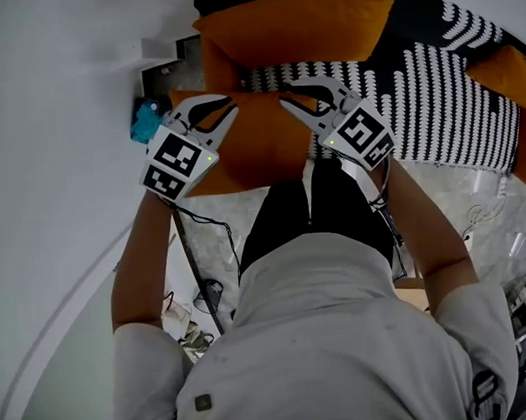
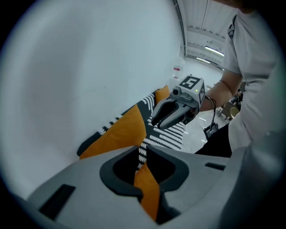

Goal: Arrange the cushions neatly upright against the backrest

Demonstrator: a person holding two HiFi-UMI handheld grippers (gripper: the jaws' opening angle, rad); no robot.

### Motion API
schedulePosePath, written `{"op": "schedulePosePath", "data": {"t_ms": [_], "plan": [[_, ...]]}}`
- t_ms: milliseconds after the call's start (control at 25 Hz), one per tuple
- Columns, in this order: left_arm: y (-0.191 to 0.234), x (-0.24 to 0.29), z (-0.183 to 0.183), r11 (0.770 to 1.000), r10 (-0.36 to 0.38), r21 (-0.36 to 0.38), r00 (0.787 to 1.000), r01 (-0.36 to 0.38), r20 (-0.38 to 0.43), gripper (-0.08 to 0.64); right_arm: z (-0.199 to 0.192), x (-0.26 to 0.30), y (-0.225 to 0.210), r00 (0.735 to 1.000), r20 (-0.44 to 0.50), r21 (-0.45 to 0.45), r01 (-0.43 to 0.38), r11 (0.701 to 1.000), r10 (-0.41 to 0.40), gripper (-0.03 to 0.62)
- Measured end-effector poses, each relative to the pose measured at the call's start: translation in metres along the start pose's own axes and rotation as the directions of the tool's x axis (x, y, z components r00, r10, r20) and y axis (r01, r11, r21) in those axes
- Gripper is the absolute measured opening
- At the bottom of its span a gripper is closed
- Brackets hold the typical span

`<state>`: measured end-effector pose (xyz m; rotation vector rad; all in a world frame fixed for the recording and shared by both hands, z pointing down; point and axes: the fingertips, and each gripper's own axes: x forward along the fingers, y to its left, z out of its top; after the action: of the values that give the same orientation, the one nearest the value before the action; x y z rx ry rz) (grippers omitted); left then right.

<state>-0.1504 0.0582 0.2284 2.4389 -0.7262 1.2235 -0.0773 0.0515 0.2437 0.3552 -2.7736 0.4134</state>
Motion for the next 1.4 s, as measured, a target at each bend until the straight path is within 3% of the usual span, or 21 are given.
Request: {"op": "schedulePosePath", "data": {"t_ms": [160, 320, 520, 760, 1080, 1120, 1240, 1280, 1360, 1400], "plan": [[0.005, 0.028, -0.026, 0.997, -0.060, 0.031, 0.992, 0.064, -0.107, 0.098, -0.035, 0.020, 0.000, 0.997, -0.061, 0.002, -0.057, 0.998, 0.057, 0.114], [0.013, 0.053, -0.061, 0.988, -0.126, 0.057, 0.961, 0.144, -0.246, 0.138, -0.069, 0.047, -0.004, 0.982, -0.137, -0.002, -0.129, 0.992, 0.127, 0.181], [0.019, 0.081, -0.103, 0.971, -0.191, 0.057, 0.894, 0.233, -0.405, 0.197, -0.113, 0.075, -0.006, 0.952, -0.228, -0.022, -0.215, 0.976, 0.205, 0.209], [0.034, 0.107, -0.146, 0.953, -0.203, 0.074, 0.800, 0.293, -0.565, 0.222, -0.173, 0.103, -0.013, 0.898, -0.349, -0.039, -0.300, 0.953, 0.268, 0.242], [0.049, 0.131, -0.191, 0.930, -0.201, 0.074, 0.663, 0.361, -0.721, 0.241, -0.233, 0.131, -0.017, 0.832, -0.429, 0.002, -0.389, 0.921, 0.353, 0.265], [0.050, 0.135, -0.194, 0.924, -0.201, 0.079, 0.652, 0.373, -0.731, 0.244, -0.240, 0.134, -0.016, 0.821, -0.439, 0.006, -0.405, 0.915, 0.366, 0.267], [0.052, 0.153, -0.194, 0.906, -0.197, 0.121, 0.659, 0.405, -0.726, 0.249, -0.264, 0.140, -0.017, 0.784, -0.482, 0.005, -0.445, 0.896, 0.392, 0.268], [0.054, 0.155, -0.201, 0.906, -0.199, 0.106, 0.633, 0.409, -0.748, 0.250, -0.271, 0.144, -0.019, 0.773, -0.491, 0.006, -0.458, 0.889, 0.402, 0.268], [0.059, 0.151, -0.224, 0.909, -0.207, 0.049, 0.553, 0.413, -0.807, 0.255, -0.282, 0.154, -0.023, 0.754, -0.503, 0.020, -0.479, 0.877, 0.423, 0.268], [0.062, 0.152, -0.232, 0.908, -0.211, 0.034, 0.525, 0.418, -0.824, 0.259, -0.288, 0.160, -0.026, 0.744, -0.510, 0.029, -0.487, 0.873, 0.432, 0.270]]}}
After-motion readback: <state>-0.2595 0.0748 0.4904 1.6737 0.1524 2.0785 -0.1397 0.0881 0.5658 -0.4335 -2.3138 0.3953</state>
